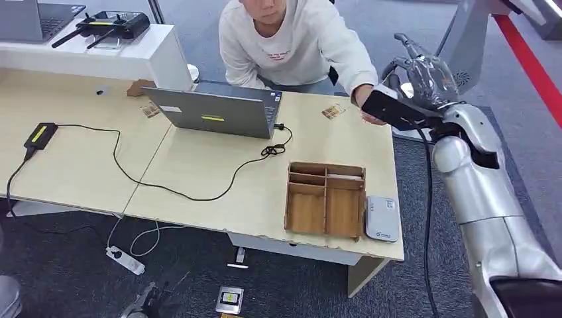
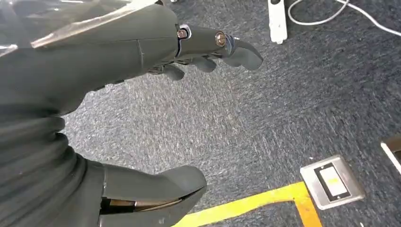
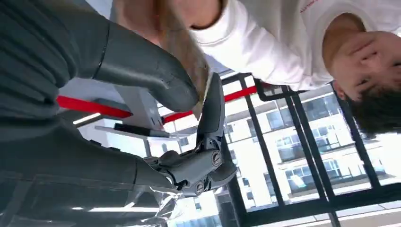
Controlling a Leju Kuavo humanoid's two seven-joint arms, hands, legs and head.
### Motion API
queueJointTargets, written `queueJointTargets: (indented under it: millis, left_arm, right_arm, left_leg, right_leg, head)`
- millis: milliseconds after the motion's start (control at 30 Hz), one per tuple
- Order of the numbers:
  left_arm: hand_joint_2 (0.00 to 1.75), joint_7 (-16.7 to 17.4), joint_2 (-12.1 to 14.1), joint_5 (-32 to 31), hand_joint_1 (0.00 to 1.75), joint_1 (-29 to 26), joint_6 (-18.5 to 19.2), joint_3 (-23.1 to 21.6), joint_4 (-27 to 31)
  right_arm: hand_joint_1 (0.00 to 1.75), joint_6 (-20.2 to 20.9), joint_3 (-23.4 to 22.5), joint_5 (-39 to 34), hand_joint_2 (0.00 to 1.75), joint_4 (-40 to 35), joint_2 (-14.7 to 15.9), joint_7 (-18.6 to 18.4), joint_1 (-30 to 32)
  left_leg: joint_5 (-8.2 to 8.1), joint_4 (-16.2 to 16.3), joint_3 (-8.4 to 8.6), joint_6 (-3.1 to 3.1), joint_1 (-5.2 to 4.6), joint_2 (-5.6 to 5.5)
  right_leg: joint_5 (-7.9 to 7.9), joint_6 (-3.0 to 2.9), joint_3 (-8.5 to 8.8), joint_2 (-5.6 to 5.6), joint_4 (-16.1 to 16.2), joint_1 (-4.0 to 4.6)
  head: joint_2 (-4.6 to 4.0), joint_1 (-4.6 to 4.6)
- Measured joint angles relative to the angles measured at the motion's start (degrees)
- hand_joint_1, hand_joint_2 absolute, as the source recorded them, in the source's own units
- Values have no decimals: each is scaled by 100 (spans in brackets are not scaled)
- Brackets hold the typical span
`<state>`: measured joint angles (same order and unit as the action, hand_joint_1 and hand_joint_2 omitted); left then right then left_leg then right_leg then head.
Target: Pass the card to the sensor for recognition and then transmit it.
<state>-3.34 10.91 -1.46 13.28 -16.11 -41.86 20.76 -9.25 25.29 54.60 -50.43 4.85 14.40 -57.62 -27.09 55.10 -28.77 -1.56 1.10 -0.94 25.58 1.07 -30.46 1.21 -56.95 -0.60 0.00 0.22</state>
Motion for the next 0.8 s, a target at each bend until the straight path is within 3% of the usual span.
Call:
queueJointTargets:
  millis: [300,333,367,800]
  left_arm:
    - [175,13,79,94,0,-7,109,2,-15]
    - [175,18,83,118,0,-10,109,4,-15]
    - [175,18,94,135,0,-15,109,4,-15]
    - [175,-79,162,335,0,-140,87,13,-20]
  right_arm:
    - [175,-94,107,74,175,790,-357,234,-580]
    - [70,-120,112,74,175,863,-391,249,-602]
    - [0,-144,116,74,175,933,-422,251,-619]
    - [0,-864,147,-162,175,1458,-619,322,-781]
  left_leg:
    - [0,0,0,0,0,-1]
    - [0,0,0,0,0,-1]
    - [0,0,0,0,0,0]
    - [0,2,2,0,-1,0]
  right_leg:
    - [0,0,0,0,0,0]
    - [0,0,0,0,0,0]
    - [0,0,1,0,0,0]
    - [0,0,-2,0,0,-1]
  head:
    - [0,0]
    - [0,4]
    - [0,0]
    - [0,0]
